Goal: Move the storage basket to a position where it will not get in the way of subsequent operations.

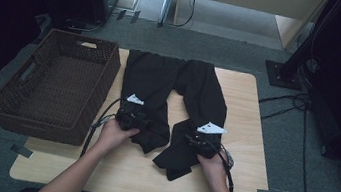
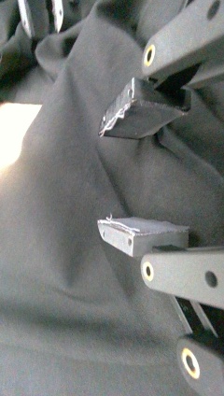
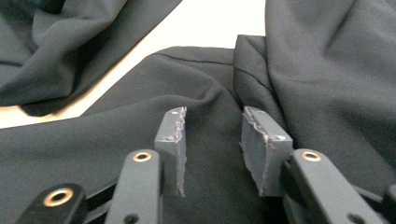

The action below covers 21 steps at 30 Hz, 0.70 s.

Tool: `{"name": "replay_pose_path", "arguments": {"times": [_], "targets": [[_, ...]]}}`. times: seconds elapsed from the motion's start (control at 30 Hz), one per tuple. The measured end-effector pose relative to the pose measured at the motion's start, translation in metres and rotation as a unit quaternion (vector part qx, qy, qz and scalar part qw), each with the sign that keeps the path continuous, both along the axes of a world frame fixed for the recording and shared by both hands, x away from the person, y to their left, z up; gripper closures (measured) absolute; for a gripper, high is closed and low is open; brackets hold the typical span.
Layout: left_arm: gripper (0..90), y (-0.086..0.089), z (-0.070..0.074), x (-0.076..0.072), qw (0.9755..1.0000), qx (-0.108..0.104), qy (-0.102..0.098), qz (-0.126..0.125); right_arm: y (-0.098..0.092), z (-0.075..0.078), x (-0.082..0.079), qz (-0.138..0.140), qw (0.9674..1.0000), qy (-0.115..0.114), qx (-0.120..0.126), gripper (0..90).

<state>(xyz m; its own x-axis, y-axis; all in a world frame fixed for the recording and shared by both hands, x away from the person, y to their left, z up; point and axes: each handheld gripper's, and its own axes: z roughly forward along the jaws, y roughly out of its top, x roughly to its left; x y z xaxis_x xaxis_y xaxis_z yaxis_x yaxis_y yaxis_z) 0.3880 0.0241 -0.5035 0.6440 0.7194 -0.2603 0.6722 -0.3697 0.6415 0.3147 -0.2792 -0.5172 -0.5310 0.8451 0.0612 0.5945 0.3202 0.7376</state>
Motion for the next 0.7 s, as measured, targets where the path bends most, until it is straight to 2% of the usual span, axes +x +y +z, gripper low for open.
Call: {"name": "replay_pose_path", "arguments": {"times": [0.03, 0.13, 0.2, 0.27, 0.37, 0.4, 0.47, 0.5, 0.53, 0.57, 0.6, 0.63, 0.7], "targets": [[49.4, 0.001, 0.000, 0.005, 0.9997, 0.017, -0.015, 0.008, -0.002, 0.002, 0.008, -0.005, 0.9999, 0.010, -0.010, 55.0], [49.5, 0.005, 0.000, 0.011, 0.9994, 0.022, -0.022, 0.016, -0.003, 0.003, 0.015, -0.008, 0.9997, 0.012, -0.020, 51.5], [49.4, 0.009, 0.001, 0.015, 0.9996, 0.014, -0.008, 0.024, -0.002, 0.003, 0.019, -0.006, 0.9997, 0.015, -0.018, 49.9], [49.2, 0.011, 0.000, 0.014, 0.9997, 0.010, -0.007, 0.023, 0.000, 0.004, 0.016, -0.002, 0.9996, 0.016, -0.022, 50.1], [48.7, 0.013, 0.000, 0.011, 0.9997, 0.011, -0.007, 0.020, 0.005, 0.003, -0.002, 0.020, 0.9997, 0.011, -0.011, 53.9], [48.4, 0.013, 0.000, 0.011, 0.9997, 0.011, -0.007, 0.020, 0.006, 0.002, -0.007, 0.026, 0.9996, 0.015, -0.002, 54.5], [48.1, 0.014, 0.001, 0.008, 0.9998, 0.012, -0.009, 0.016, 0.008, 0.004, -0.019, 0.040, 0.9988, 0.027, -0.001, 55.0], [48.1, 0.014, 0.001, 0.008, 0.9998, 0.012, -0.009, 0.016, 0.008, 0.004, -0.019, 0.040, 0.9988, 0.027, -0.001, 55.0], [48.1, 0.015, 0.001, 0.007, 0.9998, 0.011, -0.003, 0.015, 0.009, 0.007, -0.031, 0.060, 0.9971, 0.047, 0.006, 55.1], [48.1, 0.014, 0.001, 0.007, 0.9998, 0.010, 0.001, 0.018, 0.009, 0.007, -0.037, 0.071, 0.9958, 0.056, 0.013, 55.8], [47.9, 0.014, 0.001, 0.007, 0.9998, 0.010, 0.001, 0.018, 0.009, 0.007, -0.037, 0.071, 0.9958, 0.056, 0.013, 55.8], [47.6, 0.014, 0.001, 0.007, 0.9998, 0.010, 0.003, 0.018, 0.011, 0.007, -0.048, 0.086, 0.9932, 0.071, 0.032, 57.8], [47.4, 0.014, 0.002, 0.006, 0.9998, 0.012, 0.002, 0.017, 0.012, 0.008, -0.052, 0.094, 0.9920, 0.076, 0.035, 57.9]]}}
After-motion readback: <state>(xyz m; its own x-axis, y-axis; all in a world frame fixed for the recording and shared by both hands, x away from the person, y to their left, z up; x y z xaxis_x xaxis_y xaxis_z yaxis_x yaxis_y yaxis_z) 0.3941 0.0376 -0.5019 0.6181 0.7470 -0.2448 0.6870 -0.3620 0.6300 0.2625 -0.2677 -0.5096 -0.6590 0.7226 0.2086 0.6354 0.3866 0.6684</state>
